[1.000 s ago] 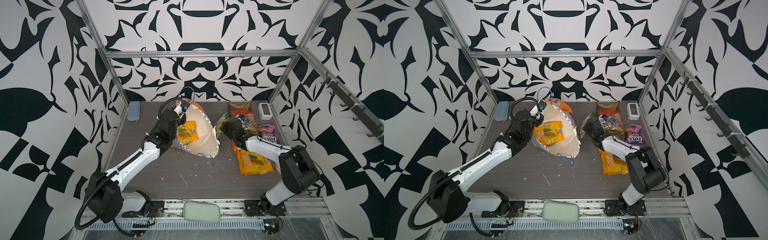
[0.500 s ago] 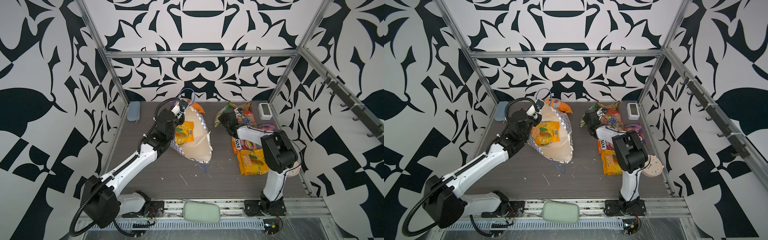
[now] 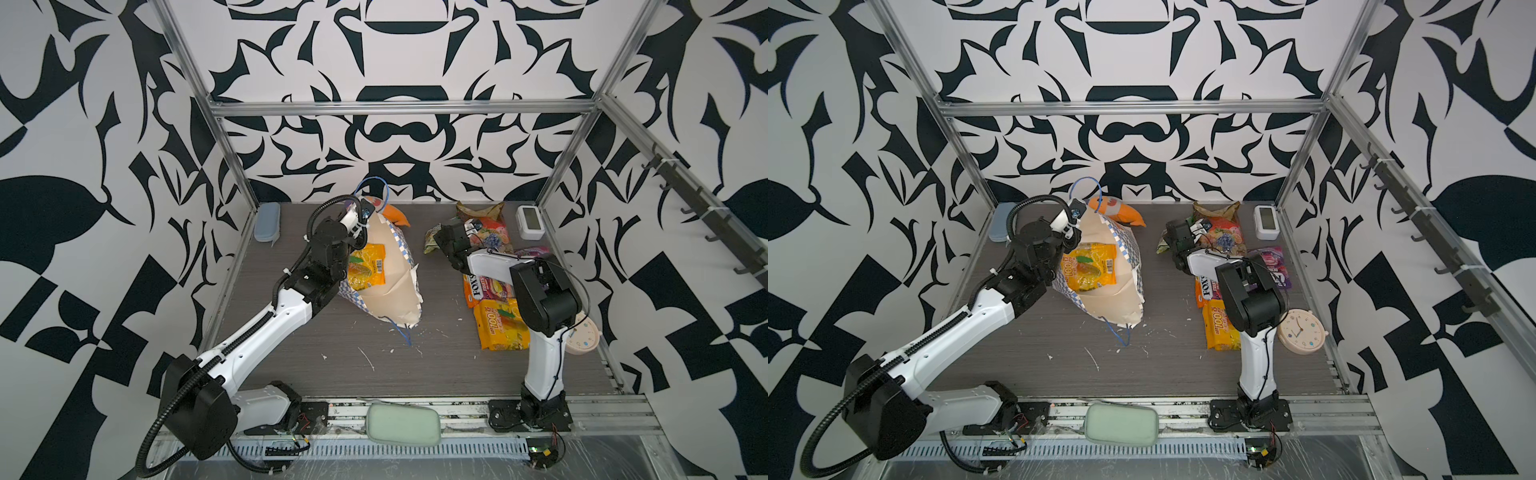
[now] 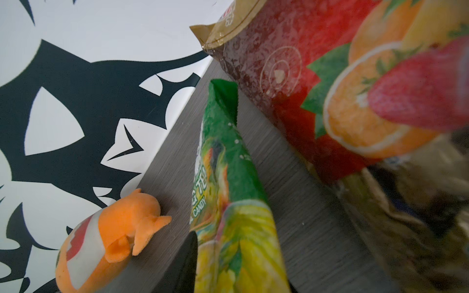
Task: Take the snacks out of the paper bag
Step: Place the snack at the top-center of the table.
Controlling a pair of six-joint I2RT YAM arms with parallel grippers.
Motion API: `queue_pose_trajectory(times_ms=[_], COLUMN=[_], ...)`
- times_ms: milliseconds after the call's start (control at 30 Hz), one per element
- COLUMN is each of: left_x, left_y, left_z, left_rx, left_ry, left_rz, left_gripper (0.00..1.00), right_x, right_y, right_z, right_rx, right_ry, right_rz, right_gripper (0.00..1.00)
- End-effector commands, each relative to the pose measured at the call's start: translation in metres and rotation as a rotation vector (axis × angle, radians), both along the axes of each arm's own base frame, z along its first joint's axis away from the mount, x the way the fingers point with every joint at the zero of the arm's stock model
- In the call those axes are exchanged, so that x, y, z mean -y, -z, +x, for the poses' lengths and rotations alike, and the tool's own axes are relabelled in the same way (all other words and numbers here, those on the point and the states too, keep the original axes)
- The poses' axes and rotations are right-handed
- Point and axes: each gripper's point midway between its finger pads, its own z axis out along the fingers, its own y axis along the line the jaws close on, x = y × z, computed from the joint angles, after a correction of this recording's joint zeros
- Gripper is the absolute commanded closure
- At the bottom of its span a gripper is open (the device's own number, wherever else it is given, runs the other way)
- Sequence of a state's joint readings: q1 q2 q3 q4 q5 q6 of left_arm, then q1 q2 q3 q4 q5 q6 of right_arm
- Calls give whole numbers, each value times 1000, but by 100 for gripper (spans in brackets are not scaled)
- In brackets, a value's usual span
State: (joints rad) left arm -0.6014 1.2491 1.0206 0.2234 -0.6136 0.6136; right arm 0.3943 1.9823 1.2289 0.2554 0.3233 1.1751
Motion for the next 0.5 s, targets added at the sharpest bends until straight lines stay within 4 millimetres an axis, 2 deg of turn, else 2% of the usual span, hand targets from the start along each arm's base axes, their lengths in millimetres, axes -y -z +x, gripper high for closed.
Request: queue_pose_trajectory(times_ms=[0,267,467], left_x=[-4,-2,-2], left_y=[-31,-32,-31], left_z=[-3,-3,-4], left_rx=[97,98,90], left_ry=[-9,3,6], left_rz=[-69,-80,-81], left_gripper=[100,100,100], right_x=[14,21,31], right_y=[-46,-41,-35], right_z=[-9,-14,-11], right_rx=[105,28,6], right_ry=[58,4,-5], right_rz=[6,15,-11], right_gripper=[58,56,62])
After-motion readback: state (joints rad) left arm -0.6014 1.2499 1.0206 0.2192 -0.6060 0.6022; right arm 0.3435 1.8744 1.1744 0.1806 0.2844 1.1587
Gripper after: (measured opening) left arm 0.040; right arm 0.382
